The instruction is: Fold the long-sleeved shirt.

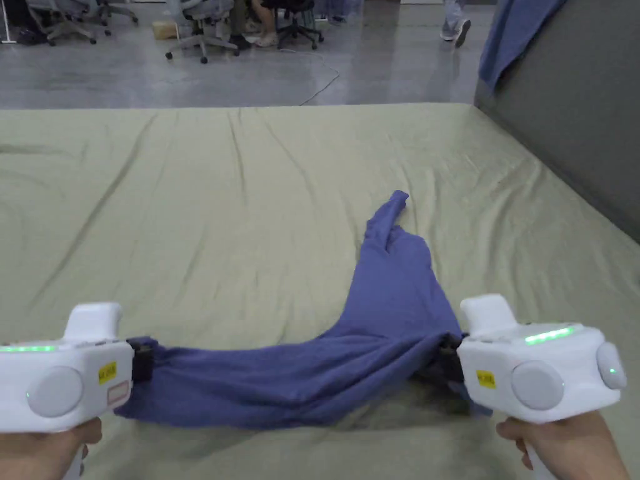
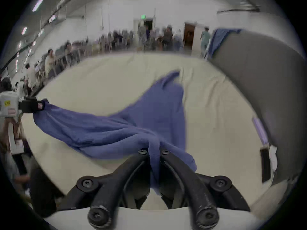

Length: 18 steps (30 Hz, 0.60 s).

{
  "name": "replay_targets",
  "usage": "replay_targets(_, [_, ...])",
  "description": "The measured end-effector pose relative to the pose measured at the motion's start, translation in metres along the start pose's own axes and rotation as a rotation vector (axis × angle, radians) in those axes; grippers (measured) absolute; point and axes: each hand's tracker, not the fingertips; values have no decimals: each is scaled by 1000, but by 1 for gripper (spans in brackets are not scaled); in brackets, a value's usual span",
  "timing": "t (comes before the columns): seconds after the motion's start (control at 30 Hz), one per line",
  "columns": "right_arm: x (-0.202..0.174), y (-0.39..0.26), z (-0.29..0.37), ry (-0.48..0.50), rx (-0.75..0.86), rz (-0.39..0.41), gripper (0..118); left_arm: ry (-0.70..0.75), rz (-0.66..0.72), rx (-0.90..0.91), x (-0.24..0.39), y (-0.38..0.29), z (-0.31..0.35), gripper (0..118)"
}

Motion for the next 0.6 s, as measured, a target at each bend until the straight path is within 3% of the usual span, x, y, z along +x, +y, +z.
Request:
replay_targets(0.07, [-5,-22,-25,23,-119,23,4,-14,7,-104,-5,-30,-23,2])
replay_targets(0.17, [-3,-38,-39,23,-142,3,5,2,18,-94,-15,-51,-31,2])
replay_targets(0.2, [-1,-37,-36,23,-133,-9,13,-28,56,-53,-19,-49,-25,10])
replay_targets(0.23, [0,-37,-23,26,-93,-36,40,-28,66,-35,-22,-43,-17,46])
replay_targets(0.27, [3,-35,-12,44,-72,-69,70,-2,76,-25,-23,-37,-9,90])
replay_targets(0.3, [5,-32,-2,59,-57,-87,97,-7,70,-26,-25,-32,-1,118])
replay_targets(0.33, [7,-30,10,65,-25,-101,104,-21,68,-12,-28,-26,8,116])
replay_targets(0.37, [10,-27,26,87,42,-112,104,-60,61,118,-32,-18,25,116])
replay_targets(0.5, [19,-12,52,47,150,-169,103,-18,54,114,-14,-8,64,114])
replay_targets(0.53, [21,-10,54,53,153,-167,86,-17,41,135,-10,-6,70,95])
replay_targets(0.57, [21,-9,54,55,153,-163,47,-17,13,145,-12,-2,57,49])
replay_targets(0.6, [18,-10,50,6,148,-152,0,2,-2,136,-5,-2,55,0])
